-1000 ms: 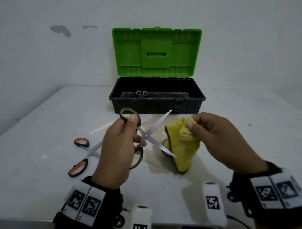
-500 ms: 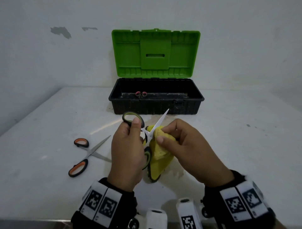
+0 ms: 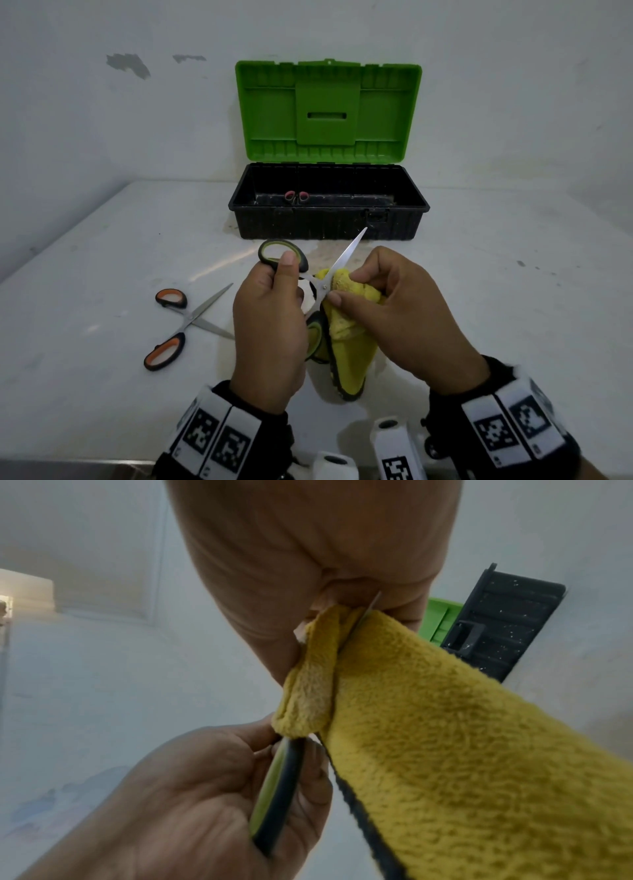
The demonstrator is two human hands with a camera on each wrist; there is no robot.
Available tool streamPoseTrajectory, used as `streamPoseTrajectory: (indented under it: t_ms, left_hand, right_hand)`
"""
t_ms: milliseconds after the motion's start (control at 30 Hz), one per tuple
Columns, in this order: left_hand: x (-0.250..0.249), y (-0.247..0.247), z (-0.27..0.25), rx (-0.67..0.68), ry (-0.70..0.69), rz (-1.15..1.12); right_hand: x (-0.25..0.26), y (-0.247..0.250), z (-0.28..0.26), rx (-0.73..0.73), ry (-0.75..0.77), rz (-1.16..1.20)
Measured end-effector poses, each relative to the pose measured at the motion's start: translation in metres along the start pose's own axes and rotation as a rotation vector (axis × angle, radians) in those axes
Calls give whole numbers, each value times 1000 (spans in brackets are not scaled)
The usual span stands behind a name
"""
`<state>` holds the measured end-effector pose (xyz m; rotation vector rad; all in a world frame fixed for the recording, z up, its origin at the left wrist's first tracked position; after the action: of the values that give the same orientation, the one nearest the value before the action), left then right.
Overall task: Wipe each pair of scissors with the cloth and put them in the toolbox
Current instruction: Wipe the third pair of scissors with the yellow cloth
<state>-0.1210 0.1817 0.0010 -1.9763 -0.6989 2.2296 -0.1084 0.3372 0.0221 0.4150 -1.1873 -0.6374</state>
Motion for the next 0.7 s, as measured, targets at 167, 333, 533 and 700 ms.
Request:
streamPoseTrajectory:
  t_ms: [167, 333, 533, 700]
  left_hand:
    - [-4, 1, 3, -23, 14, -42]
    - [-6, 1, 5, -36, 20, -37]
    - [-14, 7, 13, -114, 30, -76]
    - [-11, 10, 21, -158, 103, -137]
  right_hand:
    - [-6, 10, -2, 0, -24, 2]
    - [-12, 20, -1, -16, -33, -17]
    - [-35, 39, 3, -48, -99, 16]
    - [-54, 57, 18, -112, -203, -130]
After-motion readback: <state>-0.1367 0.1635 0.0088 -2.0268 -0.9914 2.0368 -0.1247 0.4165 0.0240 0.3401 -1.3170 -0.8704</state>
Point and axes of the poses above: each hand's wrist, its own z-axis towards the middle knuckle, its own y-axis out of the back of the hand, x = y × z, the point moved 4 cm from there along z, towards the middle knuckle, and after that the axes turned 12 degrees about -z, right-handed, at the moved point
